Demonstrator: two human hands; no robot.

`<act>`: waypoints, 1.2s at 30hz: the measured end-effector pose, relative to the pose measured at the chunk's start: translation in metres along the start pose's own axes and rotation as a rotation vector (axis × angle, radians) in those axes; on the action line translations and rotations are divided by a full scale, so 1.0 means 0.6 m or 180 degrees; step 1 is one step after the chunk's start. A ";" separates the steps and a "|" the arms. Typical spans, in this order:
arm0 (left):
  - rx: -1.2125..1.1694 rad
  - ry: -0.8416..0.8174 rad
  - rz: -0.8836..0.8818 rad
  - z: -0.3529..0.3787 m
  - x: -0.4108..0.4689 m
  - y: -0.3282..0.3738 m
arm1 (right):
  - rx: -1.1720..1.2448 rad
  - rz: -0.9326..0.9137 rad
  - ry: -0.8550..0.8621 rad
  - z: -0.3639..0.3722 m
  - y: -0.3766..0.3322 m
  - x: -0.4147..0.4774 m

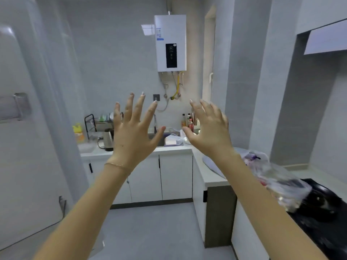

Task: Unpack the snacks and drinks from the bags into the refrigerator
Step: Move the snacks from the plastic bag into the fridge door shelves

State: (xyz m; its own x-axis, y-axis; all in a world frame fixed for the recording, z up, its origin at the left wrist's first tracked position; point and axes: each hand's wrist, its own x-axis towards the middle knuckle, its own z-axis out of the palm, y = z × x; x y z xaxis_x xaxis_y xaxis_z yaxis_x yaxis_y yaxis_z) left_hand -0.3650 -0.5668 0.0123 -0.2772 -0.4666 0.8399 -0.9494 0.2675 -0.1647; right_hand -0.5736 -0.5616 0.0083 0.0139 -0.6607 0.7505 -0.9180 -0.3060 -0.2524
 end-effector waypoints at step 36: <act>-0.2026 -0.1703 0.1481 0.821 0.119 0.687 | -0.1211 0.2706 -0.1179 0.170 0.874 -0.131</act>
State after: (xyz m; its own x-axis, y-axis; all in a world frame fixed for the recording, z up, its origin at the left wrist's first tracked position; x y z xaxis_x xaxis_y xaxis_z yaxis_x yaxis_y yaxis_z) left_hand -0.8492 -0.9050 -0.2503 -0.7877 -0.4793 0.3870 -0.5118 0.8588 0.0221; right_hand -1.0153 -0.7403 -0.2453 -0.6428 -0.7496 0.1578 -0.7451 0.5640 -0.3560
